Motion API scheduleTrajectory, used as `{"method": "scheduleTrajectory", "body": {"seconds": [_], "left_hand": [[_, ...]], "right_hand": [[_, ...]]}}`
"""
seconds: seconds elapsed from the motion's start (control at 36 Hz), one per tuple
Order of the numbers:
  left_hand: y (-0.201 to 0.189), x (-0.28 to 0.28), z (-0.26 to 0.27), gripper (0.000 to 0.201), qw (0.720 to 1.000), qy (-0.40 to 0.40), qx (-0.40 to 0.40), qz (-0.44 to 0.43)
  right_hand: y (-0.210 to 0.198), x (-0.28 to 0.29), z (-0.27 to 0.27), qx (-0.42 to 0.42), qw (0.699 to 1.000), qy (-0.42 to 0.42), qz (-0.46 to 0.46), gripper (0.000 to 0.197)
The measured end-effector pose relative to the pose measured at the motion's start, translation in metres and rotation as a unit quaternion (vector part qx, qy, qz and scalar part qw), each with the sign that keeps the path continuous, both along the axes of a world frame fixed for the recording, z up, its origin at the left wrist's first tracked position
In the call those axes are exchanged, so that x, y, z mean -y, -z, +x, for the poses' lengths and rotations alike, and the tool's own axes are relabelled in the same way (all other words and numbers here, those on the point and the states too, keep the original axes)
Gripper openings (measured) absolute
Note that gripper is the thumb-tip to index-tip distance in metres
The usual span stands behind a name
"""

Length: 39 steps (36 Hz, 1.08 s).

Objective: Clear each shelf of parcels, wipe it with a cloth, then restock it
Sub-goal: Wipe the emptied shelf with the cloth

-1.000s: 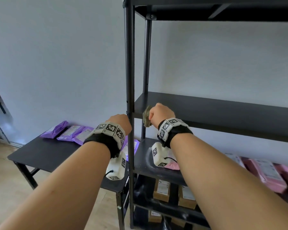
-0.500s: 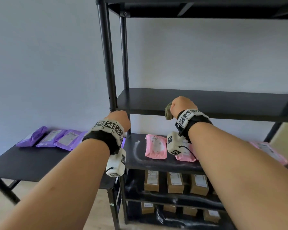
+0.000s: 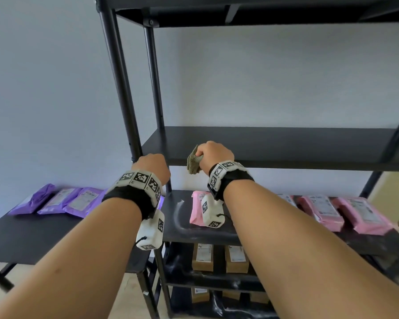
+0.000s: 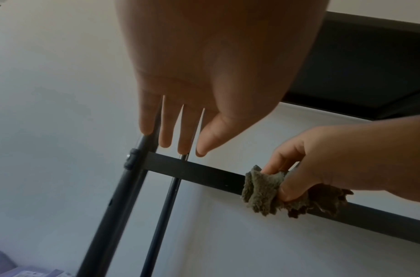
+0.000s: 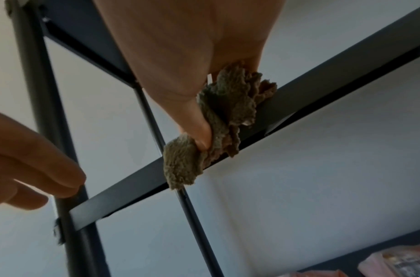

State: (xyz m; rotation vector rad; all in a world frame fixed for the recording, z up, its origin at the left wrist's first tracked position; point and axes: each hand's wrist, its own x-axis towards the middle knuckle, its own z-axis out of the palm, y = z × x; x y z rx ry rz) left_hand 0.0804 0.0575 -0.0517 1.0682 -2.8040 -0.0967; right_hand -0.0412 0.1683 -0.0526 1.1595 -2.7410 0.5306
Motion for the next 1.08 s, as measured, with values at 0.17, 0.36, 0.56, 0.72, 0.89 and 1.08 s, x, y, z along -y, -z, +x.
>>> {"method": "scheduleTrajectory", "body": {"seconds": [0.17, 0.36, 0.56, 0.72, 0.89, 1.08], "left_hand": [[-0.01, -0.036, -0.036, 0.026, 1.0, 0.015, -0.002, -0.011], [-0.011, -0.084, -0.081, 0.028, 0.999, 0.036, -0.005, -0.027], [-0.008, -0.131, -0.119, 0.026, 0.999, 0.044, -0.013, -0.022], [-0.006, -0.172, -0.145, 0.028, 0.998, 0.061, -0.029, -0.018], [-0.003, -0.206, -0.164, 0.034, 0.997, 0.07, -0.034, -0.006], [0.004, -0.237, -0.178, 0.039, 0.995, 0.089, -0.04, -0.001]], "right_hand": [[-0.002, -0.039, -0.03, 0.044, 0.998, 0.006, -0.034, 0.035], [-0.001, -0.094, -0.065, 0.058, 0.997, 0.01, -0.051, 0.032], [0.0, -0.156, -0.101, 0.062, 0.996, 0.036, -0.059, 0.032], [0.0, -0.212, -0.128, 0.069, 0.994, 0.059, -0.065, 0.033], [0.0, -0.267, -0.155, 0.075, 0.99, 0.089, -0.075, 0.032], [0.001, -0.317, -0.18, 0.072, 0.982, 0.154, -0.086, 0.03]]}}
